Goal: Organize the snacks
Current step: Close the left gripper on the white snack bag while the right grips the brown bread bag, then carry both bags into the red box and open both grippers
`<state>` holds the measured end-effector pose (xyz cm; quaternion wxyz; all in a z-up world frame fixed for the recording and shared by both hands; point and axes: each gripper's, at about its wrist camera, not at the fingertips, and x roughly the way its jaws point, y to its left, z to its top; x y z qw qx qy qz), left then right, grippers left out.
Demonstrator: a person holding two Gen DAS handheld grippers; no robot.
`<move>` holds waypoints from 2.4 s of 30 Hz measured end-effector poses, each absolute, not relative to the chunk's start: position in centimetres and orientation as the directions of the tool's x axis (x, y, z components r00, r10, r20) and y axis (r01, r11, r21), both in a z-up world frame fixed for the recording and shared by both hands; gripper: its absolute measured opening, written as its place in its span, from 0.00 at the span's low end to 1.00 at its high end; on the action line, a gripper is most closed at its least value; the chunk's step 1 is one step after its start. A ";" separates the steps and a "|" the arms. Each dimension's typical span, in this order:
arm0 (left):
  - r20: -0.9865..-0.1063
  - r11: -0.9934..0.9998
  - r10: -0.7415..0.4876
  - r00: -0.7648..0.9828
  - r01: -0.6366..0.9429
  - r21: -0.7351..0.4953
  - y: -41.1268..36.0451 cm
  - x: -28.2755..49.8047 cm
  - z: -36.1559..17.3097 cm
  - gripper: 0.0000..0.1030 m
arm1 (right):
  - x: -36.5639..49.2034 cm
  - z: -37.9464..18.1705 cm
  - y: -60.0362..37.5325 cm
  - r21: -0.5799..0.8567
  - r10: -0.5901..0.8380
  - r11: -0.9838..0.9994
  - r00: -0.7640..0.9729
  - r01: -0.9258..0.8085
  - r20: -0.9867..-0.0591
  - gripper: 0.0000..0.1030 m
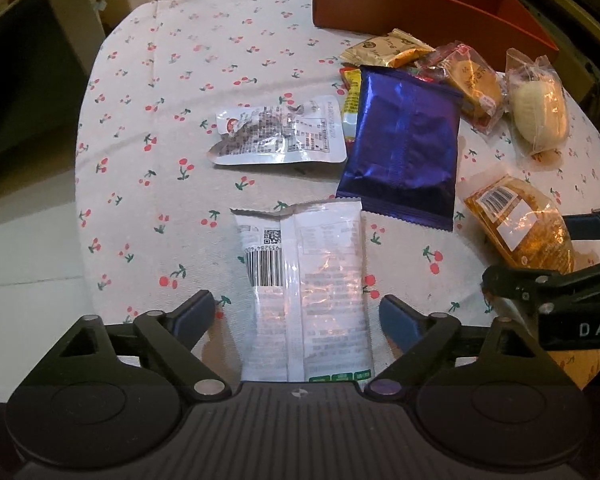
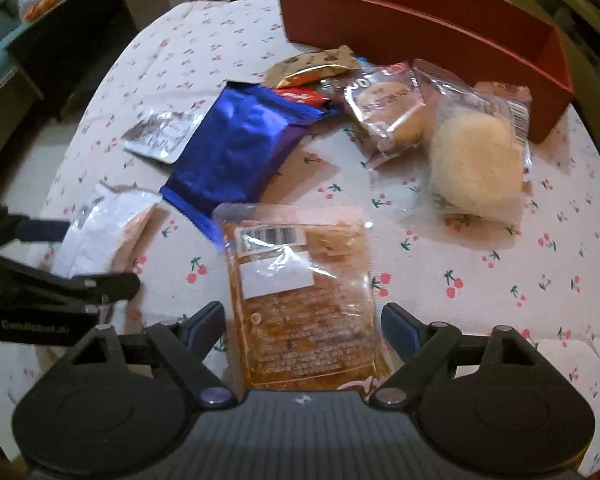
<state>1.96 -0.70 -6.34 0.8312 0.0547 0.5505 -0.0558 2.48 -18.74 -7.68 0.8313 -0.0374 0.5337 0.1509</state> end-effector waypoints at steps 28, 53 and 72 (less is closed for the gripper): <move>-0.878 0.988 -0.071 0.473 0.152 0.002 -1.5 0.6 -2.1 0.48 | -1.4 -2.9 -18.0 0.089 0.248 0.948 0.535 -0.305 -0.808 0.56; -0.774 0.965 -0.199 0.601 0.258 -0.047 -9.2 15.1 4.1 0.46 | 12.0 3.1 -24.6 0.188 0.178 0.980 0.687 -0.061 -0.704 0.56; -0.761 0.970 -0.148 0.632 0.242 0.013 -13.6 27.3 1.4 0.43 | 25.3 -0.2 -28.1 0.172 0.110 0.985 0.684 0.022 -0.721 0.55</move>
